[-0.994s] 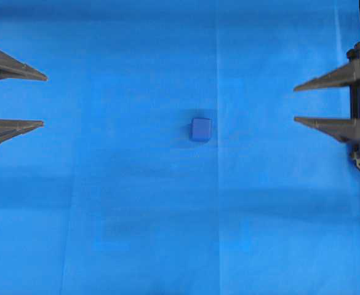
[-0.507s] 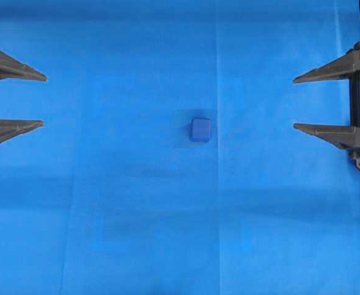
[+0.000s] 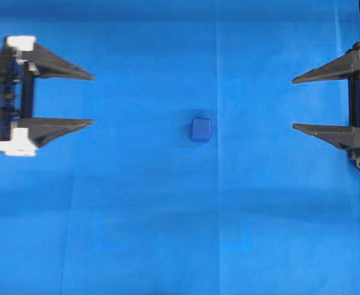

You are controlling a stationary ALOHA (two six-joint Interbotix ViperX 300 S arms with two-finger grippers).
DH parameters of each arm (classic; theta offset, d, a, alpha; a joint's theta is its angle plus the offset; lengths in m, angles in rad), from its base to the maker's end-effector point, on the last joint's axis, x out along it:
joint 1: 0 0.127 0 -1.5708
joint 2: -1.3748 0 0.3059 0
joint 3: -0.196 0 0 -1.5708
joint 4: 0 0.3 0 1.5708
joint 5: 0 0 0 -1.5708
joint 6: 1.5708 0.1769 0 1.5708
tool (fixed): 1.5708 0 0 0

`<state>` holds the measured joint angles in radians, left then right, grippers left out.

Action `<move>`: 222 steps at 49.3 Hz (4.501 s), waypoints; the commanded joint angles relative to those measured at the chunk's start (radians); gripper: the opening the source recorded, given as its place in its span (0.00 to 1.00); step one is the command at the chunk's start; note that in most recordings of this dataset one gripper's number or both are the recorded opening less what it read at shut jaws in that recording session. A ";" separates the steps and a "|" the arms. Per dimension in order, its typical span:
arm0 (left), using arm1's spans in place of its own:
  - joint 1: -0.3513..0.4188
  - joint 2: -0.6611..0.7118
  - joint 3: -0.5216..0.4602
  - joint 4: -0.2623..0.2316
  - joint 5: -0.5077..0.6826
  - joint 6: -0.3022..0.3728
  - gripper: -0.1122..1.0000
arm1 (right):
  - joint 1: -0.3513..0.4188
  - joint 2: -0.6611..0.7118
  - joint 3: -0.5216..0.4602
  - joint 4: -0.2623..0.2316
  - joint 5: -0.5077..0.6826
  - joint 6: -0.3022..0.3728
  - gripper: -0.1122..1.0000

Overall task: Handover the blue block to the right arm after grasping it with the left arm, then place it in the designated position.
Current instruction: 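Reach the left gripper forward and down over the blue cube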

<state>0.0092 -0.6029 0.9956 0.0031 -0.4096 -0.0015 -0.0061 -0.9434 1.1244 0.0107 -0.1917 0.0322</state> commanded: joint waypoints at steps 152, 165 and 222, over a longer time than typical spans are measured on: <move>0.017 0.778 -1.055 0.008 1.144 0.074 0.93 | -0.002 0.009 -0.029 0.003 0.020 0.008 0.97; 0.017 0.790 -1.025 0.008 1.097 0.075 0.93 | -0.002 0.009 -0.029 0.003 0.020 0.008 0.97; 0.046 1.029 -0.827 0.008 0.747 0.058 0.93 | -0.002 0.044 -0.021 0.005 0.017 0.008 0.97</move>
<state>0.0552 0.4387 0.1779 0.0092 0.3513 0.0552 -0.0077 -0.9066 1.1229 0.0123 -0.1672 0.0383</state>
